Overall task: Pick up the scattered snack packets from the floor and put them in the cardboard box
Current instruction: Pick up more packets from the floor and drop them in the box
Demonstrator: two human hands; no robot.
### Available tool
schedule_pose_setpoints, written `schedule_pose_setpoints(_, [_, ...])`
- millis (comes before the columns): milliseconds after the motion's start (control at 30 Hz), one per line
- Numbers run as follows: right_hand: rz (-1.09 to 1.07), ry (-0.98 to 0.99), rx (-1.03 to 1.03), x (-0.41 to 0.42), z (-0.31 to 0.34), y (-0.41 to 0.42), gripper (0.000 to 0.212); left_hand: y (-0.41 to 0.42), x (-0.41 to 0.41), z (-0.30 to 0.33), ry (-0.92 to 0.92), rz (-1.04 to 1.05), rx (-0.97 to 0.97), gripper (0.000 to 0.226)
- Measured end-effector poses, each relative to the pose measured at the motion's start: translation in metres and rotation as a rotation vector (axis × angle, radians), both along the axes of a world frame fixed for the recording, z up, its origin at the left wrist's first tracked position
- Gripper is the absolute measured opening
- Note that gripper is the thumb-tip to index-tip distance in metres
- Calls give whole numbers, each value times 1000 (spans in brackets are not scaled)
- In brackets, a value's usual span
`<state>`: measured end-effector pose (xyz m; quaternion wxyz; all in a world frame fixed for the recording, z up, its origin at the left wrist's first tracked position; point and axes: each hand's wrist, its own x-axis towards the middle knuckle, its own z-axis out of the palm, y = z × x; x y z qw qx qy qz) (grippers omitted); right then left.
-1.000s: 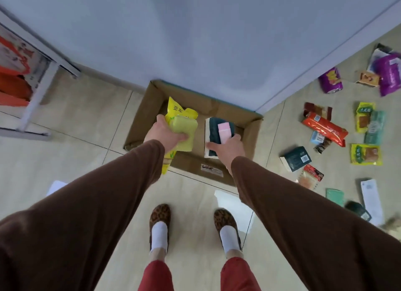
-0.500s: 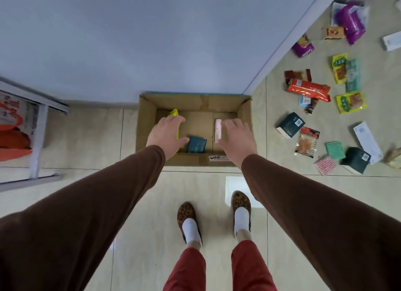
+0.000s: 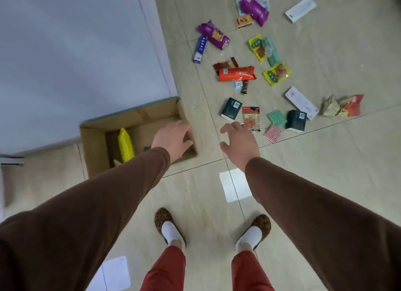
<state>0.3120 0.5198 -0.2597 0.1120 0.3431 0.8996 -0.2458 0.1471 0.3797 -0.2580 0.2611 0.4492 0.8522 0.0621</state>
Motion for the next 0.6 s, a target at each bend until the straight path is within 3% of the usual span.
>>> schedule_pose_setpoints(367, [-187, 21, 38, 223, 19, 182, 39, 220, 217, 17, -42, -145, 23, 40])
schedule_pose_setpoints(600, [-285, 16, 29, 296, 19, 292, 40, 328, 282, 12, -19, -179, 24, 35])
